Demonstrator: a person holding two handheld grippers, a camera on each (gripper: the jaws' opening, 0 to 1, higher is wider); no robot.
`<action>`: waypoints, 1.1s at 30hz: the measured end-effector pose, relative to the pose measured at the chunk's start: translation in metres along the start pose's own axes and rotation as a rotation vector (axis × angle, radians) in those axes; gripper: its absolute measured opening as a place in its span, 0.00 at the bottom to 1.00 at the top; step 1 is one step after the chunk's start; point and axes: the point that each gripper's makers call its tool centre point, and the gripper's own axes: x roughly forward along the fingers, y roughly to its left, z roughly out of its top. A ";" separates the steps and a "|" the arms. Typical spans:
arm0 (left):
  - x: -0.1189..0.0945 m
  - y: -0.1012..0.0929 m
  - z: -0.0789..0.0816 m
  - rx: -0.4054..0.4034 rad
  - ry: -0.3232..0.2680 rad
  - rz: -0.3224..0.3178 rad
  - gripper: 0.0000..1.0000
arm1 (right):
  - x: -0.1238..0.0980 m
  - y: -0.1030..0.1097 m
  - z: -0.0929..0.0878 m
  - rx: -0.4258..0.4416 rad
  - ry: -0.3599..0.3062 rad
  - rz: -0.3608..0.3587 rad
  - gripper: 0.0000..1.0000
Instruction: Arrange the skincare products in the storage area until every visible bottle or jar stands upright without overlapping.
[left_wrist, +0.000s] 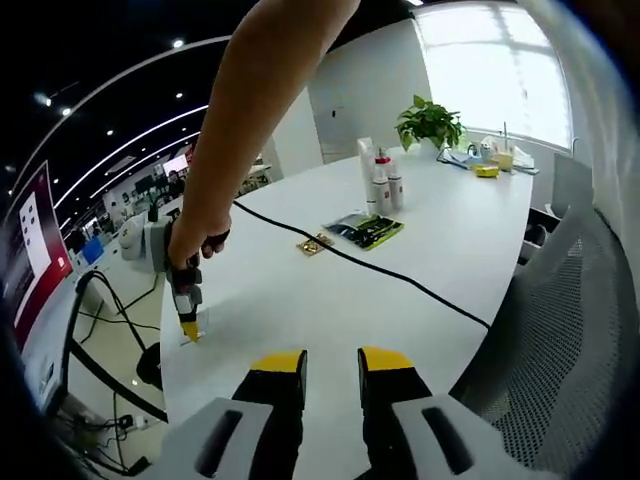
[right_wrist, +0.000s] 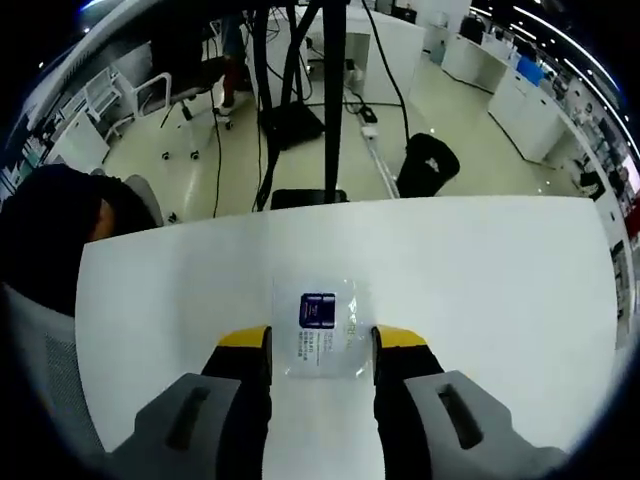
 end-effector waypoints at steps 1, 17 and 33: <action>0.000 0.000 0.000 0.001 0.001 0.000 0.22 | 0.000 0.000 -0.001 0.001 0.001 0.000 0.37; 0.000 0.001 -0.001 0.002 0.005 0.002 0.21 | -0.029 -0.001 -0.009 0.003 -0.047 -0.008 0.37; 0.000 -0.001 0.002 0.020 -0.008 -0.005 0.21 | -0.085 0.013 -0.044 0.010 -0.044 -0.021 0.37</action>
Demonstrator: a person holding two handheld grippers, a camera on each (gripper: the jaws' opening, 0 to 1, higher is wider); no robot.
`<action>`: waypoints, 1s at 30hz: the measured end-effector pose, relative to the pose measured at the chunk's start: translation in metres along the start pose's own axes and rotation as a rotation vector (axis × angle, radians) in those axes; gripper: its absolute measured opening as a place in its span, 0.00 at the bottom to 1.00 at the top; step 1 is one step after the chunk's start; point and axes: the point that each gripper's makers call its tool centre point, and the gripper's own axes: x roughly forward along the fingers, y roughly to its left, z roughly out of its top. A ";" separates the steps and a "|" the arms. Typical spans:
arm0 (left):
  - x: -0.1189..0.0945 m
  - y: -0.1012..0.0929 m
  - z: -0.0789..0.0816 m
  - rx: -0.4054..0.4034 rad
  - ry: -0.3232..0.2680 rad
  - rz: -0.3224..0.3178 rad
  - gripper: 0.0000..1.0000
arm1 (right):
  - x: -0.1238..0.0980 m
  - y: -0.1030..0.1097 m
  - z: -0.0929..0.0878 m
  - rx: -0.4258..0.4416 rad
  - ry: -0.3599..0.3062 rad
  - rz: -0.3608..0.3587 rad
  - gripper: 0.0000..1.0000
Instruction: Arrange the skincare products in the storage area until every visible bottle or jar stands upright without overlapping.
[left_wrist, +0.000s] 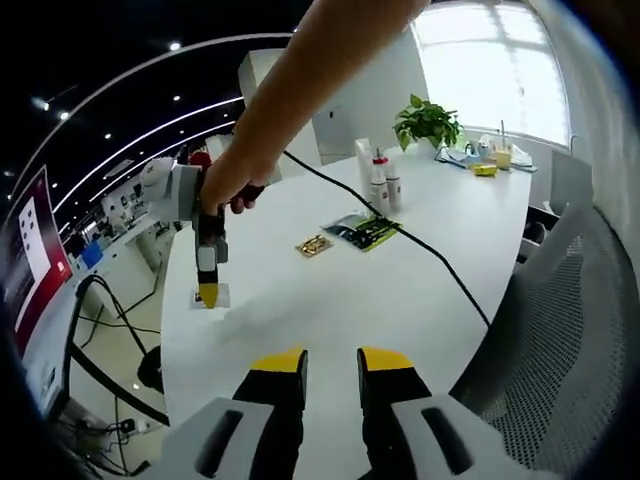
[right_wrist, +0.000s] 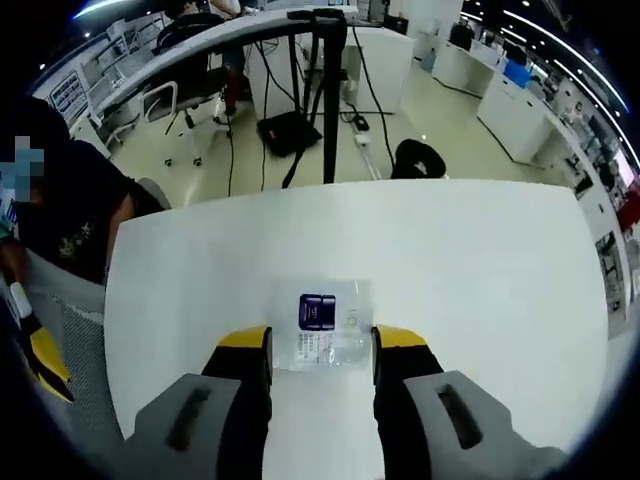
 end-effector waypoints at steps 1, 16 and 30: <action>0.000 0.000 0.000 0.001 0.000 -0.001 0.21 | -0.004 0.001 -0.001 0.001 -0.001 -0.002 0.37; 0.000 -0.004 0.002 0.013 -0.004 -0.019 0.21 | -0.052 -0.009 -0.057 0.034 0.036 -0.025 0.37; 0.000 -0.004 0.002 0.020 -0.003 -0.021 0.22 | -0.078 -0.021 -0.133 0.050 0.135 -0.046 0.37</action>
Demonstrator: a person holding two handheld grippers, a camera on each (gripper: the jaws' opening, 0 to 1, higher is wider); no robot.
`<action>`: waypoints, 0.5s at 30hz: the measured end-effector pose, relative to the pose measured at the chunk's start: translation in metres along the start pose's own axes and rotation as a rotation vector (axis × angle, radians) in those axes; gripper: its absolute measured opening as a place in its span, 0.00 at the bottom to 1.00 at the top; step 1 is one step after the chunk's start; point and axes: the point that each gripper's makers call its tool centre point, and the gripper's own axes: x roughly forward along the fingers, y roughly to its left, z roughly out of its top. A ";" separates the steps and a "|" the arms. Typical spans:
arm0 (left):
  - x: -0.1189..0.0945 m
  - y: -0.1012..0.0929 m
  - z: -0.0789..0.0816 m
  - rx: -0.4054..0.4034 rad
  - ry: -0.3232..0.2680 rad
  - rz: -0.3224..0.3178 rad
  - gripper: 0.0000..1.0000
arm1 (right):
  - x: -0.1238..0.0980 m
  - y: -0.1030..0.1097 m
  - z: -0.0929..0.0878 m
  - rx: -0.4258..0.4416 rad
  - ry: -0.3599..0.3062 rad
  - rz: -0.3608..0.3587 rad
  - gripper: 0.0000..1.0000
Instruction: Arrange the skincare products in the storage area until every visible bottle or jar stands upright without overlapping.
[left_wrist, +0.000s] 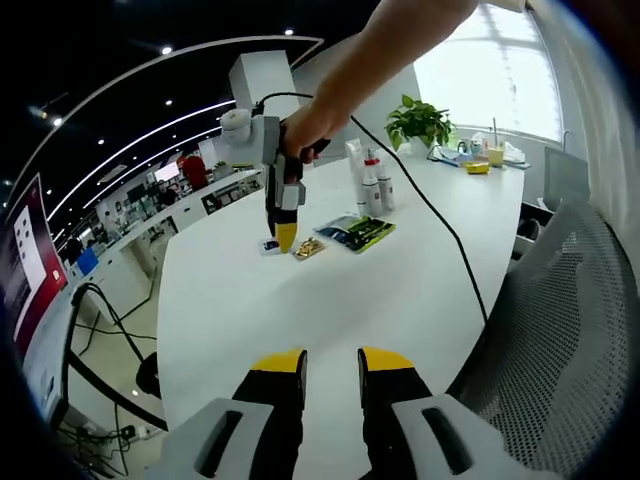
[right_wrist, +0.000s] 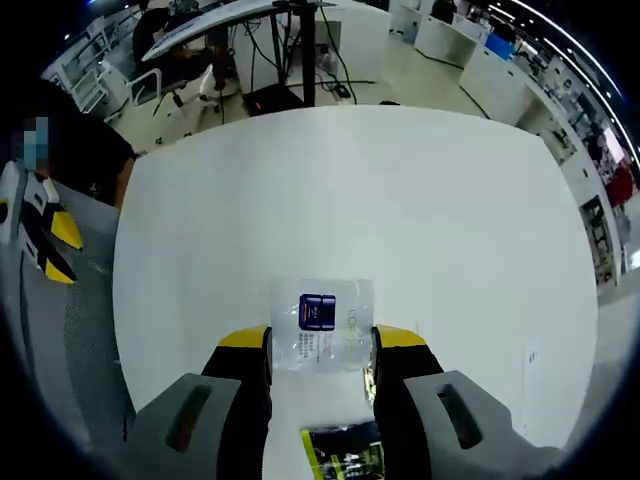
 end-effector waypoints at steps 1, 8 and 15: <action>0.000 0.000 0.000 -0.001 0.001 -0.001 0.22 | -0.001 -0.001 -0.004 0.000 0.006 0.000 0.37; 0.000 -0.001 -0.001 0.000 0.006 -0.005 0.22 | -0.004 -0.004 -0.027 0.014 0.038 -0.001 0.37; 0.001 -0.003 -0.001 0.004 0.007 -0.012 0.22 | -0.007 -0.002 -0.043 0.017 0.065 -0.006 0.37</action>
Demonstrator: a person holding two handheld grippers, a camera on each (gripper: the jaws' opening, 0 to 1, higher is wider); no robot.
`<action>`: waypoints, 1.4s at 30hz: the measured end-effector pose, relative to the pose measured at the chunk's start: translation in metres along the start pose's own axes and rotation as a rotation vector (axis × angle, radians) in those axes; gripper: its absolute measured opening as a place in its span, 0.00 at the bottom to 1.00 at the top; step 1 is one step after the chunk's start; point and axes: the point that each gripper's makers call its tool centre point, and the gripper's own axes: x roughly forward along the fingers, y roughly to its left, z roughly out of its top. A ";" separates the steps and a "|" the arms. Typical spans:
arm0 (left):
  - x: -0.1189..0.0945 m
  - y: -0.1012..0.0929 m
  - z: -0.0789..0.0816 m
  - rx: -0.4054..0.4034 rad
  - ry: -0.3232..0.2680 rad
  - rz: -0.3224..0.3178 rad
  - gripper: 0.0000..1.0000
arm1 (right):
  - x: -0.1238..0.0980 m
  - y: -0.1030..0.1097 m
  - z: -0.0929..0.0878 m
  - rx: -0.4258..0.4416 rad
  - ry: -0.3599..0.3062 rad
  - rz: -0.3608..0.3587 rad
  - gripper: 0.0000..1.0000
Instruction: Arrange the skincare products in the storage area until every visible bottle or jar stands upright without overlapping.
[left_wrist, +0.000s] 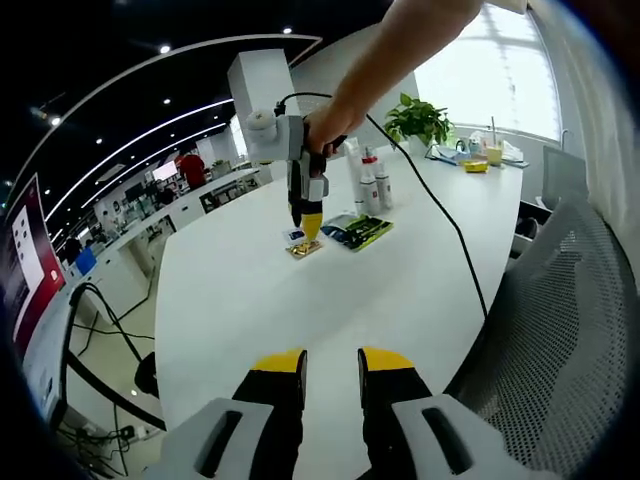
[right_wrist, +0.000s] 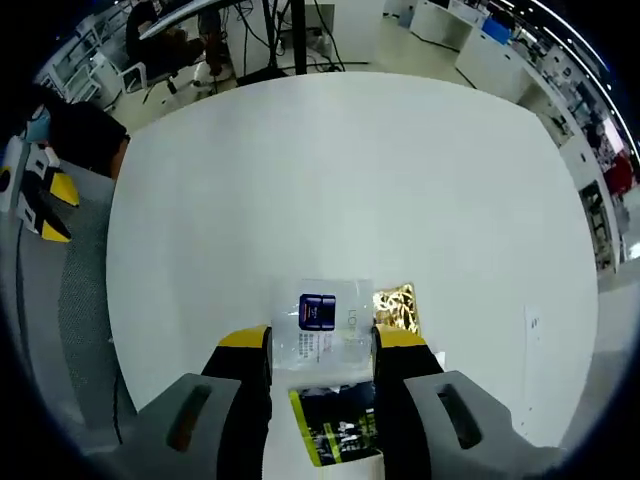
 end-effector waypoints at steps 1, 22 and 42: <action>0.000 0.000 0.000 0.001 0.001 0.000 0.22 | 0.000 0.001 -0.002 -0.003 0.004 0.000 0.37; 0.002 -0.001 -0.004 -0.001 0.020 -0.006 0.22 | 0.040 0.010 -0.048 -0.117 0.174 0.044 0.37; 0.003 -0.003 -0.005 0.002 0.025 -0.014 0.22 | 0.050 0.005 -0.050 -0.109 0.191 0.047 0.43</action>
